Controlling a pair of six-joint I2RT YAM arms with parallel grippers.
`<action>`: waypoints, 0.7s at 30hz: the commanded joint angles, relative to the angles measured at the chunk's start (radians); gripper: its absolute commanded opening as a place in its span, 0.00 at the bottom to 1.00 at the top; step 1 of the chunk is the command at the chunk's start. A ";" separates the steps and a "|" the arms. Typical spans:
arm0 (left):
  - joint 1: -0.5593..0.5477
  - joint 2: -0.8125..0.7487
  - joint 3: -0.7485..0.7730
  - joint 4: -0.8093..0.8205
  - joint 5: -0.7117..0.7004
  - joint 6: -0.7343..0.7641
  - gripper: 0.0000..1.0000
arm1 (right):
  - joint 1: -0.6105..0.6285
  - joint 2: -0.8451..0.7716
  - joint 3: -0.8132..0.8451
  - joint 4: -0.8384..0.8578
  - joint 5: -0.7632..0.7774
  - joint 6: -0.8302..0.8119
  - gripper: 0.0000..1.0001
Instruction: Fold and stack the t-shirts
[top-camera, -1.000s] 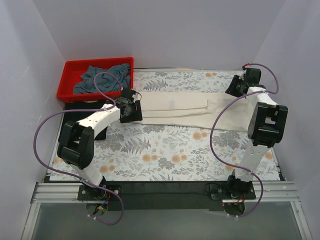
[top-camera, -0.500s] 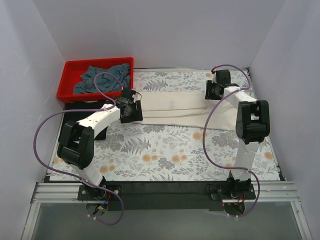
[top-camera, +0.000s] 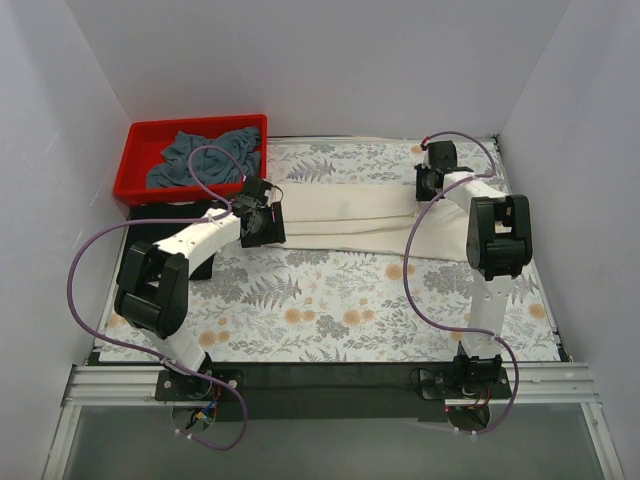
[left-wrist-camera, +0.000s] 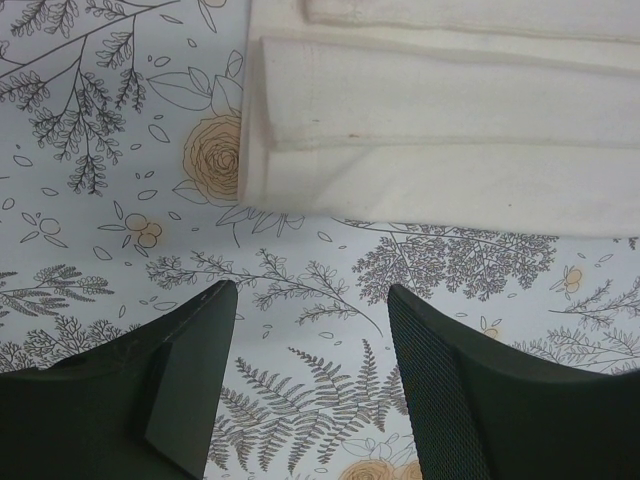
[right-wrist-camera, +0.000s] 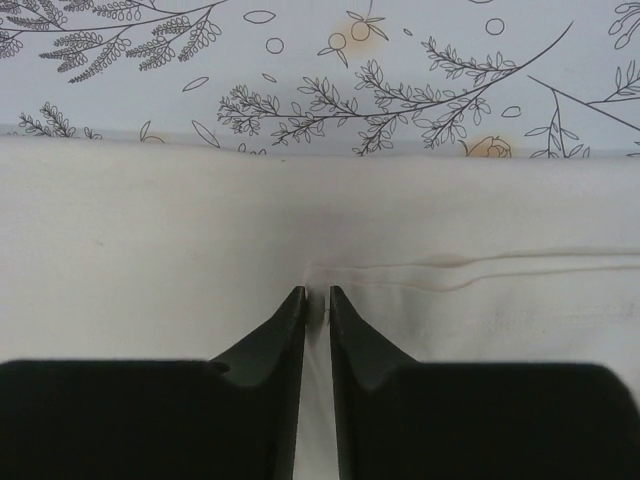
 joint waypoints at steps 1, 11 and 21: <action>-0.005 -0.039 -0.019 -0.003 0.002 -0.002 0.58 | 0.005 0.012 0.051 0.002 0.009 -0.025 0.17; -0.005 -0.041 -0.023 -0.003 -0.001 0.001 0.58 | 0.045 -0.009 0.073 0.011 0.022 -0.123 0.01; -0.005 -0.044 -0.029 -0.002 -0.003 -0.001 0.58 | 0.092 -0.022 0.059 0.059 0.026 -0.231 0.01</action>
